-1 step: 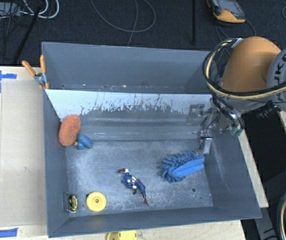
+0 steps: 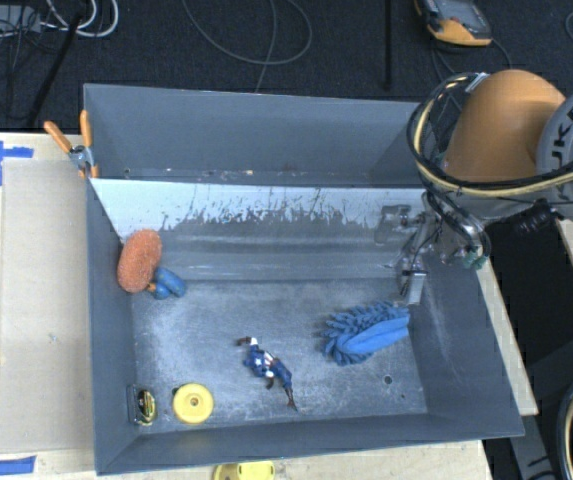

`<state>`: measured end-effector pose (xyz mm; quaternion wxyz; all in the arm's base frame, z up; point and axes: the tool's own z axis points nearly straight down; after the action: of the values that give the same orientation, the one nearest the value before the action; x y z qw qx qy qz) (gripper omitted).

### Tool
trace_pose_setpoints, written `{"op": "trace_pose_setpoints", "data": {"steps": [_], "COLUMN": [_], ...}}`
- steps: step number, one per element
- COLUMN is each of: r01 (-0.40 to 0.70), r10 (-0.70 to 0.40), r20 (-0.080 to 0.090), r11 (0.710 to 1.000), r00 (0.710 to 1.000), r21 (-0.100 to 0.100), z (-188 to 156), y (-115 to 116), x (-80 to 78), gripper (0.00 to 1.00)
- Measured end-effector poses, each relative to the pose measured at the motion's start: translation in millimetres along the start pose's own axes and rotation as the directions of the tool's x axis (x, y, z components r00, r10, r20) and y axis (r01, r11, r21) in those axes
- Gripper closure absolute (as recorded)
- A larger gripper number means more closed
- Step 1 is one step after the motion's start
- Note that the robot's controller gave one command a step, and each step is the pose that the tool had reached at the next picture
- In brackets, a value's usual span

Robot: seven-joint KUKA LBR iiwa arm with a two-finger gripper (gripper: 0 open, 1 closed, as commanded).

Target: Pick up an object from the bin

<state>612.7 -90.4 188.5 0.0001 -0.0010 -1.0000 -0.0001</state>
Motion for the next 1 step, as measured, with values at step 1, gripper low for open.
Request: {"op": "trace_pose_setpoints", "data": {"steps": [1], "r01": [0.044], "r10": [-0.044], "r20": [0.004], "r11": [0.999], "r00": [0.999], "r21": [0.001], "z": [37.4], "y": [6.7], "x": [45.5], "gripper": [0.0]}}
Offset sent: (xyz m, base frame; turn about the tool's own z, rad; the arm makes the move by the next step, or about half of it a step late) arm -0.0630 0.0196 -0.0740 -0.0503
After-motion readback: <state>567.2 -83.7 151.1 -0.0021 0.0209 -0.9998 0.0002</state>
